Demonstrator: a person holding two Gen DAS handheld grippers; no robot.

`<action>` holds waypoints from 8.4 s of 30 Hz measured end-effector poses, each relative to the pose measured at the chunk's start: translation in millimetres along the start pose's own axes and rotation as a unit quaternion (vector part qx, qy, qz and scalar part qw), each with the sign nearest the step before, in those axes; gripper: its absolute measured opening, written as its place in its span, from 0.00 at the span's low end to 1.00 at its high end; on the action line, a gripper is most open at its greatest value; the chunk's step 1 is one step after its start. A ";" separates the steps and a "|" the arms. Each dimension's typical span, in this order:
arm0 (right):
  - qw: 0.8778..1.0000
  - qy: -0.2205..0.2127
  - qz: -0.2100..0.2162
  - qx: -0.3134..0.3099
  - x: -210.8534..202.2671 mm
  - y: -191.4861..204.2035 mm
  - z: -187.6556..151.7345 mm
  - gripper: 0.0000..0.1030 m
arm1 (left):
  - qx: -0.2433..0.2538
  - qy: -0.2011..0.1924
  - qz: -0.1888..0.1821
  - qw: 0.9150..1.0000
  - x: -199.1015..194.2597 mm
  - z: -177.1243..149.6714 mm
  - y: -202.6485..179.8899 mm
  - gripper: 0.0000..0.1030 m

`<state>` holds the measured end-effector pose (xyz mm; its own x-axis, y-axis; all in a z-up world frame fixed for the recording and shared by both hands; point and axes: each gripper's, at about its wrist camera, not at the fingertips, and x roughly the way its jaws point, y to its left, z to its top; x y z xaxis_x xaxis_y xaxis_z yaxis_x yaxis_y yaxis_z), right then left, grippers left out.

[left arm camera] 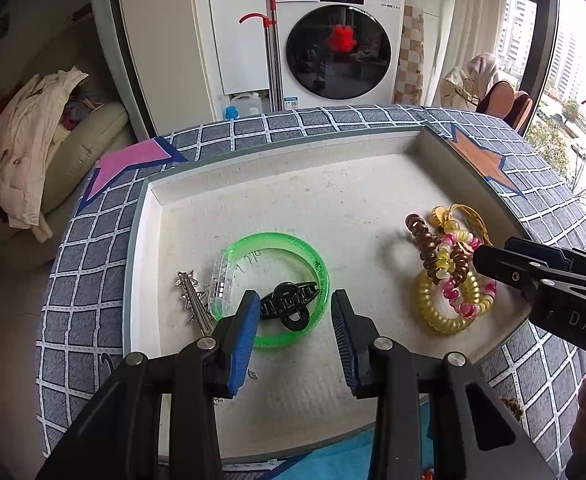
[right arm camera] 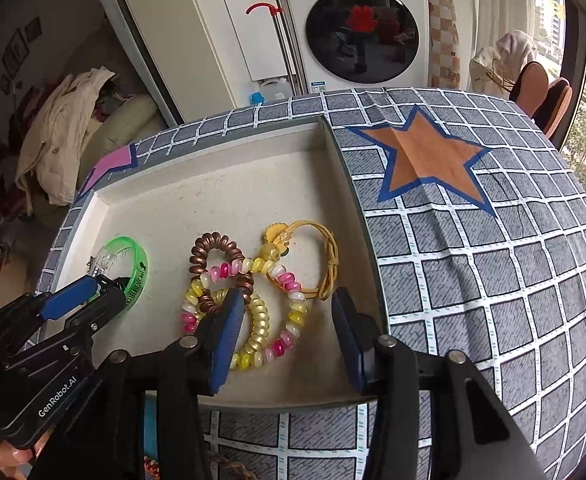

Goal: Organize jewelry
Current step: 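Carry the claw clip and beaded bracelet into the tray and open both tools, then move both open tools back toward the remaining jewelry on the table, then grasp the orange spiral hair tie with the left tool while the right tool grasps the braided brown bracelet, then carry the orange spiral tie and braided bracelet into the tray and open both tools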

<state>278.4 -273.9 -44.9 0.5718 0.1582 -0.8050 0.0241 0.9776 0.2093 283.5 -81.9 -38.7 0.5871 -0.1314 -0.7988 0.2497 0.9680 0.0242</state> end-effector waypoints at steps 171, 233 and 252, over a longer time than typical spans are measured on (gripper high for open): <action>0.992 0.037 0.004 -0.123 -63.7 13.7 -107.9 0.07 | -0.005 0.050 -0.050 0.997 -80.5 -118.2 -41.7 0.31; 0.998 -0.035 0.043 -0.021 -91.8 17.2 -18.2 0.07 | -0.042 -0.038 -0.012 0.998 -81.8 -19.2 28.4 0.32; 0.999 -0.020 0.018 0.023 -30.0 -1.3 8.9 0.07 | -0.035 -0.022 0.037 0.998 -20.2 3.4 18.6 0.32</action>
<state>268.6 -281.2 -16.0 0.6060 0.1856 -0.7735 0.0404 0.9640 0.2629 278.9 -62.0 -20.0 0.6350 -0.0674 -0.7695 0.1508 0.9878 0.0379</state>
